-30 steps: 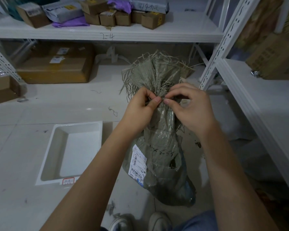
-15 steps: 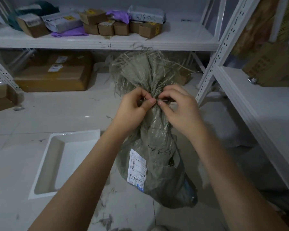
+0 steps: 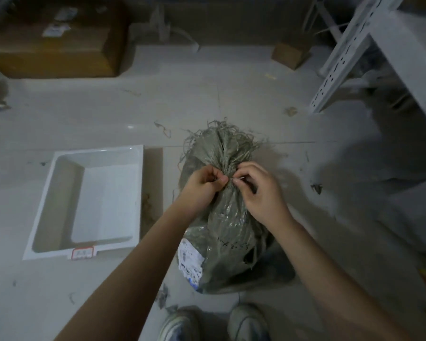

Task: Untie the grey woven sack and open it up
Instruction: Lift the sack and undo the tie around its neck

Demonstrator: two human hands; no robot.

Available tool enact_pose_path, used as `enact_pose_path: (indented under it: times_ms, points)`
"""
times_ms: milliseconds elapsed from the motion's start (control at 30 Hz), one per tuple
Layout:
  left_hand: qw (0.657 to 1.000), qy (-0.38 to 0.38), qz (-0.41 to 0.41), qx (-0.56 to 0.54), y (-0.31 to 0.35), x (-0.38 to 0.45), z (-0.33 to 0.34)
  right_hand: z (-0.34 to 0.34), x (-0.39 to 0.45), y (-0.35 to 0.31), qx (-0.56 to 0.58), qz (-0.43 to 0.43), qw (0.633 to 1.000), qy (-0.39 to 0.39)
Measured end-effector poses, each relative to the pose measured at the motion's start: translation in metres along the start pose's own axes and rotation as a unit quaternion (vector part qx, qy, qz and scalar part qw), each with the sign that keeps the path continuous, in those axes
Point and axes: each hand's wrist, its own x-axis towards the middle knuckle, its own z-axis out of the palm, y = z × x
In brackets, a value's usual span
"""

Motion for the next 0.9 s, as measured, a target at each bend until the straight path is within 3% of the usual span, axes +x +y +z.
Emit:
enact_pose_path:
  times_ms: [300,400,533,733,833,900]
  points:
    - [0.997,-0.019,-0.051,-0.047,-0.047,-0.004,-0.004,0.021,-0.038,0.032,0.046,0.100,0.993,-0.036]
    - [0.999,-0.039,-0.017,0.005,-0.050,-0.004,-0.007,0.018,-0.044,0.036,0.027,0.114,0.992,-0.044]
    - [0.997,-0.009,0.054,0.047,-0.046,-0.006,-0.014,0.008,-0.047,0.029,-0.006,0.138,0.990,-0.018]
    - [0.995,-0.002,0.097,0.037,-0.024,-0.017,-0.015,-0.006,-0.029,-0.013,-0.110,0.030,0.993,0.011]
    - [0.987,0.019,0.108,0.118,-0.013,-0.018,-0.013,-0.005,-0.018,-0.032,-0.222,-0.041,0.974,-0.031]
    - [0.979,0.032,0.102,0.175,-0.003,-0.019,-0.011,-0.003,-0.013,-0.040,-0.243,-0.018,0.968,-0.066]
